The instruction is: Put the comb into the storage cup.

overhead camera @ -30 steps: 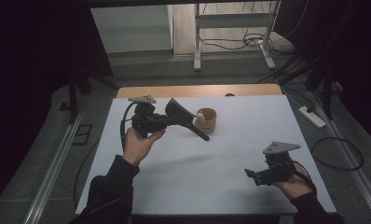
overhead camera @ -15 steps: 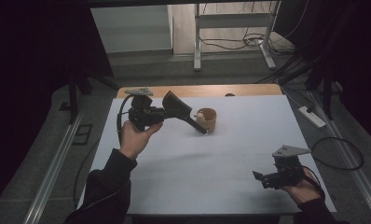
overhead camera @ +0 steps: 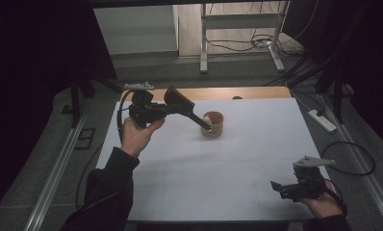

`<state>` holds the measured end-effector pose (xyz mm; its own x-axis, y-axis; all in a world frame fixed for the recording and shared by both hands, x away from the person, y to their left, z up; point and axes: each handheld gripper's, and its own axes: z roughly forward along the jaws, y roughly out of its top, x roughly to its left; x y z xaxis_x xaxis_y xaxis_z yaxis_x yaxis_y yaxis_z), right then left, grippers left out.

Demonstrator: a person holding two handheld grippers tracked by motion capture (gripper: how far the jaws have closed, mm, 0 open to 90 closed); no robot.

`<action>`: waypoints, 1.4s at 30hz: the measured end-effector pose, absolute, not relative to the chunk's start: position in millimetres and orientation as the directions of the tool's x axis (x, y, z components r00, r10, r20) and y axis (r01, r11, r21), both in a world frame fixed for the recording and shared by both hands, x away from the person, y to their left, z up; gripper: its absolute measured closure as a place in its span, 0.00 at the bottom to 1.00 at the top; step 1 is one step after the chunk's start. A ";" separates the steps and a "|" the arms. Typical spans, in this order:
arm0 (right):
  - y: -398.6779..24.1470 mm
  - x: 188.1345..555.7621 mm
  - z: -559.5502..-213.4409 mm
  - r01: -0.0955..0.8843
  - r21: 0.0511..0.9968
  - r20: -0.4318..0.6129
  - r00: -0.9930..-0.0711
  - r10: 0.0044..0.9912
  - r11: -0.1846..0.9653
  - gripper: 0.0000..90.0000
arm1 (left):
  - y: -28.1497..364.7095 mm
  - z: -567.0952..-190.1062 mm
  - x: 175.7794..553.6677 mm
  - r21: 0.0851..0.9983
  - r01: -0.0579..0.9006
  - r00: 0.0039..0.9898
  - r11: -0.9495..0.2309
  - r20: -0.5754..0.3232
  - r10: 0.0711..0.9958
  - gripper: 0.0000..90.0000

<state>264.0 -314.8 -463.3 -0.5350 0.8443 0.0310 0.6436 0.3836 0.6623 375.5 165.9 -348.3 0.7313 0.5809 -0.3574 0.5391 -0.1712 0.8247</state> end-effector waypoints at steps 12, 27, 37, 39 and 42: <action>-321.7 253.3 -459.0 0.663 0.664 0.051 -0.501 0.864 0.345 0.00 | 170.1 -338.8 385.5 0.824 0.541 0.714 -0.167 -0.346 0.608 0.92; -323.8 245.2 -457.0 0.656 0.668 0.049 -0.511 0.858 0.352 0.00 | 161.1 -332.3 407.1 0.820 0.547 0.697 -0.172 -0.332 0.636 0.92; -323.3 245.6 -457.3 0.657 0.663 0.050 -0.517 0.855 0.358 0.00 | 154.1 -336.4 422.9 0.815 0.556 0.681 -0.161 -0.336 0.650 0.92; -323.4 245.7 -457.4 0.657 0.663 0.050 -0.517 0.855 0.359 0.00 | 152.7 -337.3 425.5 0.814 0.558 0.679 -0.162 -0.337 0.652 0.92; -323.4 246.0 -457.5 0.659 0.661 0.052 -0.517 0.854 0.359 0.00 | 150.6 -338.6 428.3 0.814 0.560 0.676 -0.155 -0.341 0.654 0.92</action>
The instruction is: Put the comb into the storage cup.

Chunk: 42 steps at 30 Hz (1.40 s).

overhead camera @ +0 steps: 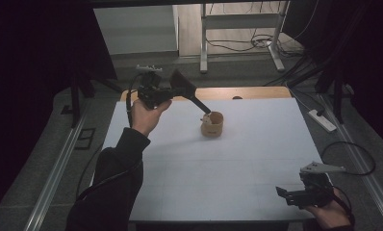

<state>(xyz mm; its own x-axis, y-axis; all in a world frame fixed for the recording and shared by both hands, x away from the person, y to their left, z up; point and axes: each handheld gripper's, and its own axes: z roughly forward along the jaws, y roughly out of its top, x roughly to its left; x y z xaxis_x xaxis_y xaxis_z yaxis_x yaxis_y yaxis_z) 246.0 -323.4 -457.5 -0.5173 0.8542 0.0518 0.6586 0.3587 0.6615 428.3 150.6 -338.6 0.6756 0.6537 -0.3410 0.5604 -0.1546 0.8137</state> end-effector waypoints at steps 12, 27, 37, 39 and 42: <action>-323.7 246.5 -457.7 0.662 0.659 0.057 -0.518 0.853 0.358 0.00 | 141.0 -345.7 441.4 0.805 0.570 0.669 -0.164 -0.339 0.661 0.92; -323.6 246.8 -457.9 0.664 0.656 0.055 -0.517 0.854 0.360 0.00 | 131.2 -358.1 451.1 0.794 0.579 0.665 -0.185 -0.329 0.671 0.92; -323.1 246.6 -457.9 0.662 0.654 0.054 -0.523 0.850 0.366 0.00 | 125.7 -367.6 457.4 0.786 0.587 0.658 -0.193 -0.325 0.680 0.92; -323.1 246.7 -458.0 0.662 0.654 0.053 -0.524 0.850 0.367 0.00 | 124.4 -369.9 458.6 0.784 0.589 0.656 -0.196 -0.323 0.682 0.92; -322.9 246.6 -458.0 0.661 0.653 0.052 -0.525 0.849 0.369 0.00 | 123.5 -372.7 459.9 0.782 0.591 0.656 -0.197 -0.323 0.683 0.92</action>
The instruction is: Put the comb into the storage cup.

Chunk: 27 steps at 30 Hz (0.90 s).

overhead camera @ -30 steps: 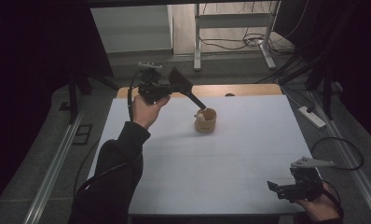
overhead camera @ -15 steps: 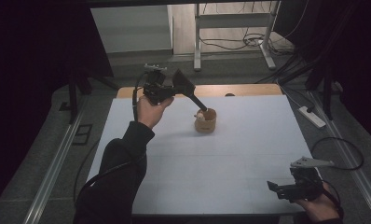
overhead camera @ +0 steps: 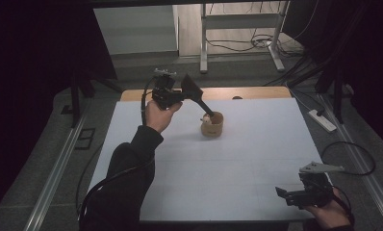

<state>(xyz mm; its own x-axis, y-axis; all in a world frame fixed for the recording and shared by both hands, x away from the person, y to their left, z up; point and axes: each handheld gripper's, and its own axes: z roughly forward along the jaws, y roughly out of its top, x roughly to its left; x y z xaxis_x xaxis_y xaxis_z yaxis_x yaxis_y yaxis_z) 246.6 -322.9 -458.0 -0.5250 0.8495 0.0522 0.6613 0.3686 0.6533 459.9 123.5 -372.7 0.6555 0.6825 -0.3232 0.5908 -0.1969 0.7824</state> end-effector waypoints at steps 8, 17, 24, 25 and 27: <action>-322.9 246.6 -458.1 0.663 0.653 0.050 -0.521 0.852 0.367 0.00 | 119.8 -380.8 461.5 0.776 0.598 0.651 -0.201 -0.324 0.687 0.92; -322.8 246.7 -458.2 0.662 0.652 0.050 -0.523 0.851 0.369 0.00 | 115.2 -385.6 463.1 0.774 0.601 0.648 -0.202 -0.323 0.689 0.92; -322.6 246.6 -458.2 0.661 0.652 0.051 -0.527 0.849 0.371 0.00 | 111.8 -391.2 464.5 0.770 0.604 0.646 -0.206 -0.322 0.692 0.92; -322.6 246.6 -458.2 0.661 0.652 0.050 -0.527 0.849 0.371 0.00 | 111.5 -392.0 464.8 0.769 0.605 0.646 -0.206 -0.323 0.692 0.92; -322.6 246.6 -458.2 0.661 0.651 0.050 -0.528 0.848 0.373 0.00 | 110.5 -393.5 465.1 0.768 0.606 0.646 -0.206 -0.324 0.692 0.92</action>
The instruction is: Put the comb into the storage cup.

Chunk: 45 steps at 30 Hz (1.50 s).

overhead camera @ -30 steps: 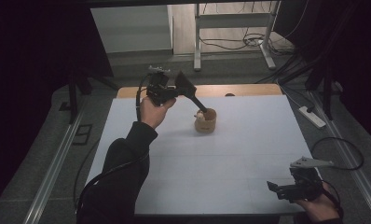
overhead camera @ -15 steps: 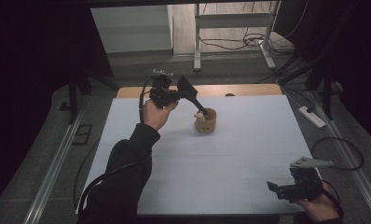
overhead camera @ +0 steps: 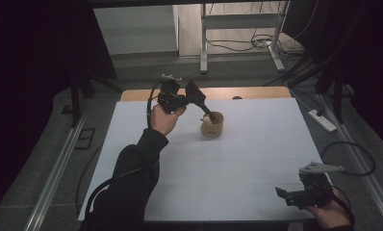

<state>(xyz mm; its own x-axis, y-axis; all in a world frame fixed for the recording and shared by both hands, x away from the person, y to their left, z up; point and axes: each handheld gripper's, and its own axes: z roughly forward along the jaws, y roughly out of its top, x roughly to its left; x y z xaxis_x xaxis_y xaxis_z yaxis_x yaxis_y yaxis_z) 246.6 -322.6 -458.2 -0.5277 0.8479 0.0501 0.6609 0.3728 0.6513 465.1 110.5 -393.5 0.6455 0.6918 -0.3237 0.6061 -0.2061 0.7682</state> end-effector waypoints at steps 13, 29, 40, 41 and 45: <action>-322.3 246.7 -458.4 0.662 0.649 0.052 -0.532 0.845 0.376 0.00 | 103.5 -400.6 468.2 0.763 0.609 0.646 -0.218 -0.317 0.695 0.92; -321.8 246.6 -458.5 0.662 0.647 0.052 -0.534 0.844 0.379 0.00 | 96.5 -410.1 470.1 0.753 0.619 0.641 -0.225 -0.319 0.698 0.92; -322.0 246.6 -458.6 0.662 0.646 0.054 -0.535 0.843 0.380 0.00 | 94.2 -416.9 470.1 0.749 0.627 0.634 -0.217 -0.328 0.700 0.92; -322.0 246.7 -458.6 0.662 0.646 0.054 -0.536 0.842 0.380 0.00 | 94.3 -417.0 470.0 0.749 0.626 0.634 -0.217 -0.328 0.700 0.92; -321.7 246.7 -458.5 0.662 0.644 0.053 -0.538 0.841 0.383 0.00 | 95.6 -418.2 469.9 0.750 0.629 0.631 -0.207 -0.336 0.699 0.92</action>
<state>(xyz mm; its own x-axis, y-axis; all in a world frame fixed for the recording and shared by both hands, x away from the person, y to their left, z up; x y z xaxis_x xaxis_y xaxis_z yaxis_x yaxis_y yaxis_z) 246.7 -321.7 -458.5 -0.5379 0.8413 0.0529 0.6623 0.3829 0.6440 469.9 95.6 -418.2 0.6310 0.6992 -0.3360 0.6286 -0.2072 0.7496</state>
